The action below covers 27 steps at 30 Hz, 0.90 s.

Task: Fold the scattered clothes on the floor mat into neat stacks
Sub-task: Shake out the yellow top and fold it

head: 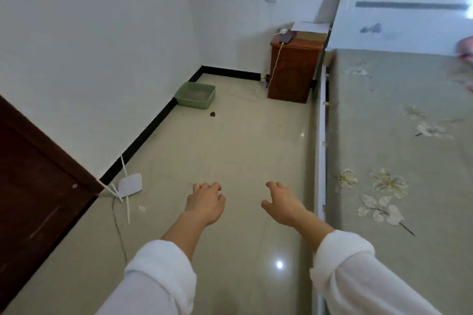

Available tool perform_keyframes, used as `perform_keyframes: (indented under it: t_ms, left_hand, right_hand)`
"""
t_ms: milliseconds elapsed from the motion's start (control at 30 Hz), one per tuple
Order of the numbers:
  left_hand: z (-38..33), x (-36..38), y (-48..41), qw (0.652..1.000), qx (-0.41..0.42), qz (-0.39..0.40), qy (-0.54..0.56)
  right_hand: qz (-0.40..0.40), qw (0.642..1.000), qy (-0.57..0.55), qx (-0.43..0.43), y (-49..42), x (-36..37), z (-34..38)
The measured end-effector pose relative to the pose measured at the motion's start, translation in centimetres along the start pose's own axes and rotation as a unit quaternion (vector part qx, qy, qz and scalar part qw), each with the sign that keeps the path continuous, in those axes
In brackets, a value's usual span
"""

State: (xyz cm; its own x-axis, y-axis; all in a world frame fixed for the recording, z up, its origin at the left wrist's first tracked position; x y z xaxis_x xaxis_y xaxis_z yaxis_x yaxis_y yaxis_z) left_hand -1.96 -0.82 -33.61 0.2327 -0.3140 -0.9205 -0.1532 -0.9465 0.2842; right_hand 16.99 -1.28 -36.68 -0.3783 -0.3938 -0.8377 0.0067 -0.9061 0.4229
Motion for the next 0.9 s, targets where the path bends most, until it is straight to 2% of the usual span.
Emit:
perform_keyframes:
  t_ms: [133, 400, 567, 733, 900]
  left_hand:
    - [-3.9, -0.5, -7.1, 0.996, 0.075, 0.038, -0.021]
    - [-20.0, 0.9, -22.6, 0.962, 0.255, 0.083, -0.053]
    - [-30.5, 0.6, -31.5, 0.940, 0.320, 0.101, -0.065]
    - [-39.7, -1.4, -39.2, 0.917, 0.382, 0.103, -0.048]
    - [-46.2, -1.9, -47.1, 0.900, 0.409, 0.128, -0.075]
  right_hand:
    - [-0.030, 0.996, -0.036, 0.074, -2.6, -3.2, -3.7]
    - [-0.086, 0.967, -0.107, 0.215, -9.6, -11.2, -15.8]
    - [-0.111, 0.941, -0.136, 0.291, -14.7, -17.5, -24.9]
    - [-0.139, 0.922, -0.153, 0.329, -19.5, -24.6, -31.1]
    - [-0.126, 0.900, -0.179, 0.376, -23.9, -27.4, -36.4]
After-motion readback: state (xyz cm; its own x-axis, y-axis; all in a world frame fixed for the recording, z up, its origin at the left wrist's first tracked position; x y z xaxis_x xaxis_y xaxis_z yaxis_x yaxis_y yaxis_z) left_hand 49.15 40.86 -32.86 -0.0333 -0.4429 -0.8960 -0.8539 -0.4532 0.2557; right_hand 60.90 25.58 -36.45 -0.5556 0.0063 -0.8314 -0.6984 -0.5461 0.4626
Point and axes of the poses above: each hand's wrist, its own y-axis away from the middle knuckle, its own x-axis out of the palm, z = x × y, the point moved 10 cm from there along -y, towards the middle knuckle, and after that the axes turned 7 degrees about x, right-handed, at the moved point
